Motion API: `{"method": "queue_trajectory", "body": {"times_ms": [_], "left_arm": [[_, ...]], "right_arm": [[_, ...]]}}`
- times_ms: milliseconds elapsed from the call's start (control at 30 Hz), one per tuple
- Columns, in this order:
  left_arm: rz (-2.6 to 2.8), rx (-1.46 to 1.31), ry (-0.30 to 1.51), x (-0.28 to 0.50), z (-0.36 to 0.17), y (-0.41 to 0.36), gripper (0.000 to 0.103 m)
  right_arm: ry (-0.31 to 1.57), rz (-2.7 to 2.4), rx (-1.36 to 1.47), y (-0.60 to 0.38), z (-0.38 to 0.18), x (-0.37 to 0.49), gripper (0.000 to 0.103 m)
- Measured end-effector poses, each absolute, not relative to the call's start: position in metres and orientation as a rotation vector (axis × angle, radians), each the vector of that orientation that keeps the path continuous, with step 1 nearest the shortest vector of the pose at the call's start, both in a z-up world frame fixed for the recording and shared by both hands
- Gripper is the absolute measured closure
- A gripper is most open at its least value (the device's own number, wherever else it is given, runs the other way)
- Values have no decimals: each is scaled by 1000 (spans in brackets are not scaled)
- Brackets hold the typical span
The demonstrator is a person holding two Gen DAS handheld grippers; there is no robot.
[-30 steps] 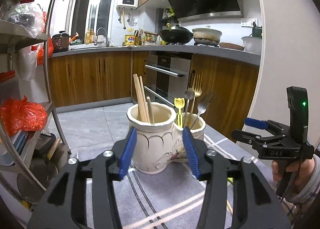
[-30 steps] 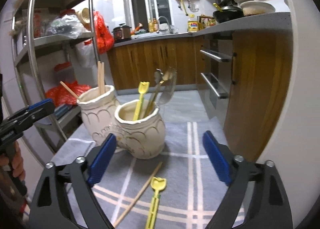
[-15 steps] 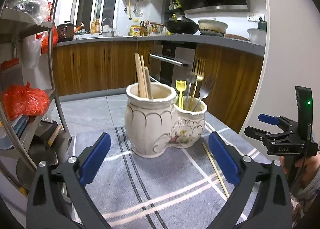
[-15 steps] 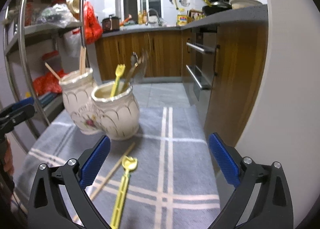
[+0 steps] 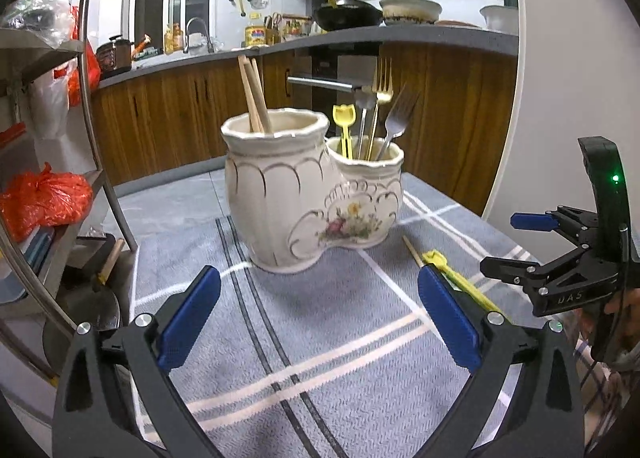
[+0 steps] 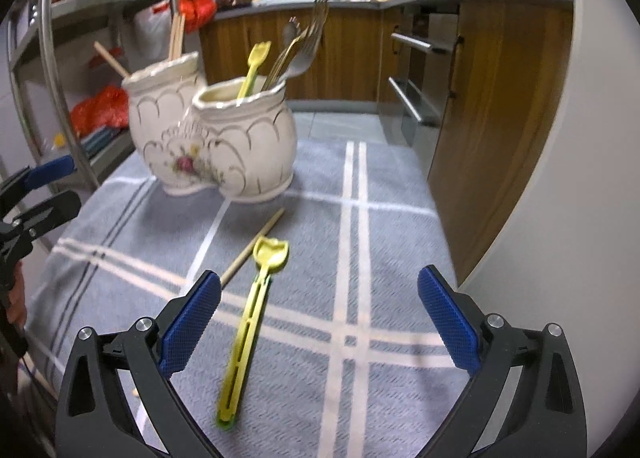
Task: Organize utensils
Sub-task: 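Move both grippers back toward the last utensils on the cloth, then grasp the second yellow utensil with the right gripper while the left grasps the last chopstick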
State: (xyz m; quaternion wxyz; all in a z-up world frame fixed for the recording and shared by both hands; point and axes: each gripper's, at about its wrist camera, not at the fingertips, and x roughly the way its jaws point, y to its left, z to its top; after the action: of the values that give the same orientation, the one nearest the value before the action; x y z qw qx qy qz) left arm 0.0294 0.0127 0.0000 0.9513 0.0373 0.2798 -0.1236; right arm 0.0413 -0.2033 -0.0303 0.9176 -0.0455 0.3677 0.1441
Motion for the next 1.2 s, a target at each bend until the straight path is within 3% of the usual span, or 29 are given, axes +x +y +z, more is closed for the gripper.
{"method": "queue_trajectory", "body": {"times_ms": [267, 300, 433, 733, 1000, 1200], "left_arm": [[-224, 93, 609, 32, -10, 8, 6], [-221, 93, 610, 33, -11, 8, 6], [-217, 94, 621, 34, -13, 7, 6], [-230, 118, 623, 33, -13, -2, 6], [-244, 140, 636, 32, -14, -14, 6], [-272, 162, 669, 33, -19, -33, 6]], "right_arm": [[803, 304, -112, -190, -39, 43, 8], [806, 307, -112, -189, -39, 43, 10], [830, 324, -109, -185, -42, 44, 38], [872, 394, -125, -172, -50, 42, 73], [872, 434, -115, -170, -50, 43, 92], [840, 423, -79, -184, -42, 44, 92]]}}
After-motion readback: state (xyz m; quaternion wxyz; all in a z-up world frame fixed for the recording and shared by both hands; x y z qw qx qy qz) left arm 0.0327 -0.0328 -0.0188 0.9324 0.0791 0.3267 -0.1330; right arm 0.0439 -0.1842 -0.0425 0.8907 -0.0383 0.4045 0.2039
